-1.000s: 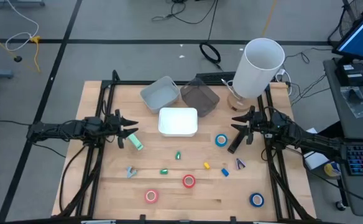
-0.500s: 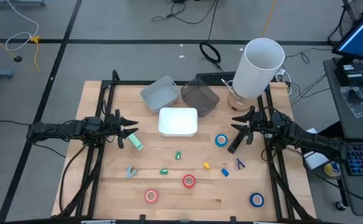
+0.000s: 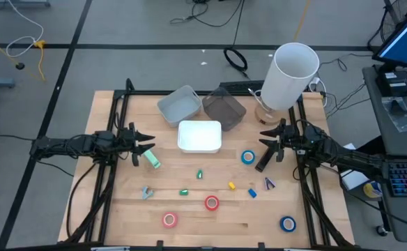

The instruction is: Pick and place Stapler, Stapler remover, tape

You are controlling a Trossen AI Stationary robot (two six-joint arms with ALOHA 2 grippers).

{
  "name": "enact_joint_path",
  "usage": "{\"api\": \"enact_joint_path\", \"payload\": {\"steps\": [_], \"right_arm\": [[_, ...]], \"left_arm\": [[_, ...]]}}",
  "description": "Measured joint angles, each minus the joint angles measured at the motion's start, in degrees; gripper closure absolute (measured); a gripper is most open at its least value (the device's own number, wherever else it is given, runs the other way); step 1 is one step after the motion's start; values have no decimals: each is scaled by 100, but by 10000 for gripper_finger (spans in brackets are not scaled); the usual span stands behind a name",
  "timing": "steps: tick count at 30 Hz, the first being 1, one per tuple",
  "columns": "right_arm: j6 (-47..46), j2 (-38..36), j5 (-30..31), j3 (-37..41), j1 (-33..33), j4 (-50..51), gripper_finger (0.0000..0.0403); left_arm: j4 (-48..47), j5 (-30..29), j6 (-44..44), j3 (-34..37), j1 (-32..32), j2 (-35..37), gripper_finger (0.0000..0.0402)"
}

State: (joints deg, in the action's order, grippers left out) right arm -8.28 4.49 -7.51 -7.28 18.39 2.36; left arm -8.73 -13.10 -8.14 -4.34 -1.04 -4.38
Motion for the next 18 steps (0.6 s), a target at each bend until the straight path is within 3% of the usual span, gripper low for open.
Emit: {"api": "enact_joint_path", "payload": {"steps": [10, 18], "right_arm": [[-54, 1, -2, 0, 0, -30, 250], [-1762, 0, 56, 1, 0, -366, 250]], "left_arm": [[0, 2, -1, -1, -2, 0, 249], [2, -141, 226, -2, -1, 0, 249]]}}
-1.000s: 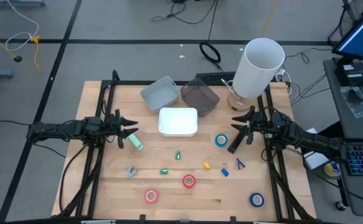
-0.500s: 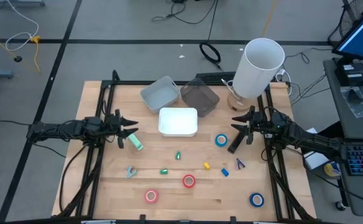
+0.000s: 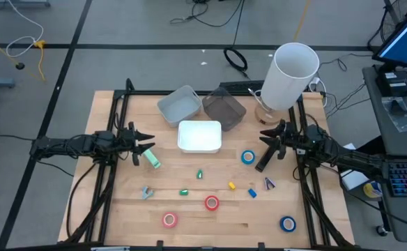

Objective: Pick and place Stapler, Stapler remover, tape
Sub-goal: Put the black stapler into the gray bin

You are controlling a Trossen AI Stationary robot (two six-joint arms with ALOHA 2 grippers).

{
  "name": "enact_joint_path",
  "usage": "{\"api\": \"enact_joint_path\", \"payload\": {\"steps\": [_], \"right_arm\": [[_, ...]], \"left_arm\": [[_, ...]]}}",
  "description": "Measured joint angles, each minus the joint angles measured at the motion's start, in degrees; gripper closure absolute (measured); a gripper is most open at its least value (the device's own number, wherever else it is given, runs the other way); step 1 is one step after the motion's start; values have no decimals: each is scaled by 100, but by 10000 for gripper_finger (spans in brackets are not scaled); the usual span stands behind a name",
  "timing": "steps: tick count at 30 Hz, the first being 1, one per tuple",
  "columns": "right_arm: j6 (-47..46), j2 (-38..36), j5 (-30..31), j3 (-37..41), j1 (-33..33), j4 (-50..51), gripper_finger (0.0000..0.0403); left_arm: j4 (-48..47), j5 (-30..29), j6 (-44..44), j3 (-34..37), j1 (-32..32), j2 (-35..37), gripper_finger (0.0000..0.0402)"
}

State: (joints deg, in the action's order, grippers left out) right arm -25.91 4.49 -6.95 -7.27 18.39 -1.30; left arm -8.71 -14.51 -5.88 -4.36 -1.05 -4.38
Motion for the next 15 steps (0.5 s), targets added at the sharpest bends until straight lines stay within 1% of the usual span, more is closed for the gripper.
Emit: {"api": "enact_joint_path", "payload": {"steps": [3, 7, 9, 12, 13, 15], "right_arm": [[-893, 0, 116, -1, 0, -195, 250], [-1912, 2, 108, 0, -11, -645, 250], [-2130, 4, 65, 0, -82, -1121, 250], [-2116, 44, -54, 0, -286, -2161, 250], [-2116, 83, -18, 0, -370, -2539, 250], [-2051, 206, 239, -25, -560, -3107, 250]], "left_arm": [[0, -10, -35, 2, 1, 0, 249], [0, -63, -29, 0, 1, 0, 249], [0, -63, -29, 0, 0, 0, 250], [0, -63, -30, 2, 1, -1, 249], [0, -61, -29, 2, 1, 0, 249], [0, -63, -31, 0, 1, 0, 249]]}}
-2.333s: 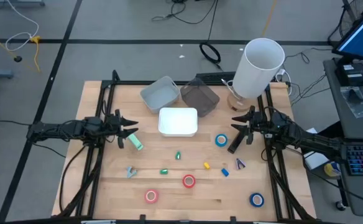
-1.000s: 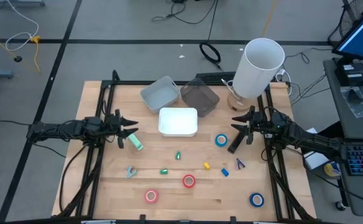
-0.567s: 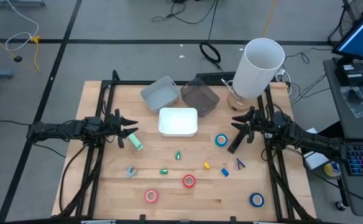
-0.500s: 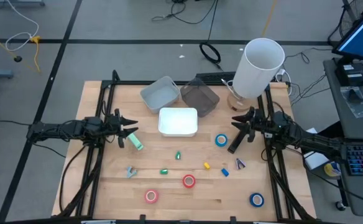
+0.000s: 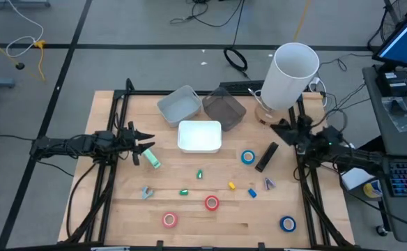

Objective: Pick and place Stapler, Stapler remover, tape
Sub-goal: Put the black stapler into the gray bin

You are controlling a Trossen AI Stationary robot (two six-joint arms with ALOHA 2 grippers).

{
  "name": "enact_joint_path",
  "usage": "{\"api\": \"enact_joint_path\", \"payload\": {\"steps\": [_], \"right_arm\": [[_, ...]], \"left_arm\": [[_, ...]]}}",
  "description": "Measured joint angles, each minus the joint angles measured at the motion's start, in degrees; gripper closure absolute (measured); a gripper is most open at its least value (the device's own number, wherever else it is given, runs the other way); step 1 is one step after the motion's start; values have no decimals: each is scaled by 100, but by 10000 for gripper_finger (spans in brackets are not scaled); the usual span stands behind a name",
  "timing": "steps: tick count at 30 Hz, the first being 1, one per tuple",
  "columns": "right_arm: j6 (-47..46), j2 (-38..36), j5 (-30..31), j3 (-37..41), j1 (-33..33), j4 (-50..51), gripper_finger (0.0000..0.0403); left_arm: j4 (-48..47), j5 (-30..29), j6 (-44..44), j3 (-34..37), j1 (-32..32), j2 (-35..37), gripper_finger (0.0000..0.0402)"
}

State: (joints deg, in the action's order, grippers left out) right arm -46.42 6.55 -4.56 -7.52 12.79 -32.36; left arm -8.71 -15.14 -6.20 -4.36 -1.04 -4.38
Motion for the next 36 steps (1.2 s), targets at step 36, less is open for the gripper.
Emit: {"api": "enact_joint_path", "payload": {"steps": [36], "right_arm": [[-6589, 4352, 8, -4484, -2601, 9288, 250]], "left_arm": [[2, -4, -26, 2, 0, 0, 249]]}}
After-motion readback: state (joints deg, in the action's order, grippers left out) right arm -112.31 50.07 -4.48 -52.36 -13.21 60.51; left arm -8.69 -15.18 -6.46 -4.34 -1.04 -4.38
